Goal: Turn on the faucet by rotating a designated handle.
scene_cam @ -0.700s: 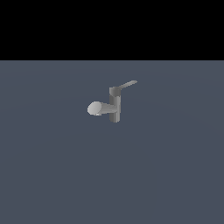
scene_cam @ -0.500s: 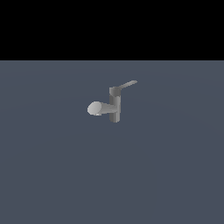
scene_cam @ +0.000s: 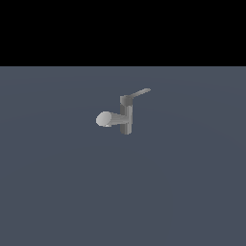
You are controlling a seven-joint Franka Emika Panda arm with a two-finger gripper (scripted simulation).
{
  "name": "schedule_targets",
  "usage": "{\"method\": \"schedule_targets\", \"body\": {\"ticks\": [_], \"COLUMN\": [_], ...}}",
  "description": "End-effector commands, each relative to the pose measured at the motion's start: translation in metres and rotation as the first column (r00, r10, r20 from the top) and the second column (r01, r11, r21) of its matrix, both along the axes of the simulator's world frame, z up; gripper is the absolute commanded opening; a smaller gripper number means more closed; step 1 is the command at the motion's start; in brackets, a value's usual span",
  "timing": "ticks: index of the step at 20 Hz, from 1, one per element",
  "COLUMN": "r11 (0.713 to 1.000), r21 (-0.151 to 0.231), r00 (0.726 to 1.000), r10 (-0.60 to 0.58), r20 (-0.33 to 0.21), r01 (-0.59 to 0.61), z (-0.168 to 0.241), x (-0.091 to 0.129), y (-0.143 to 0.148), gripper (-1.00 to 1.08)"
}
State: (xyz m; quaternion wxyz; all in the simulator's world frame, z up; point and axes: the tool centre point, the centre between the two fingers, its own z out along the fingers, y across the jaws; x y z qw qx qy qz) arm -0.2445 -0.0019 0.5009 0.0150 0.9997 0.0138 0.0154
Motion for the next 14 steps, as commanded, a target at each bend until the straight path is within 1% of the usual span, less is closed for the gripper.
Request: {"method": "schedule_targets", "body": {"ticks": [1,7,11,14], "r11": [1.000,0.999,0.996,0.989], "r21": [0.000,0.010,0.023,0.036], "r00": [1.000,0.999,0.996,0.990], "r10": [0.000,-0.037,-0.088,-0.140], "r20": [0.000,0.000,-0.002,-0.004], "r01": [0.000,0.037,0.088,0.141], "z": [0.000,-0.001,-0.003,-0.006], "x": [0.000,0.010,0.023,0.037], "y": [0.000,-0.001,-0.002,-0.003], "gripper": [-1.00,-1.00,-1.00,-1.00]}}
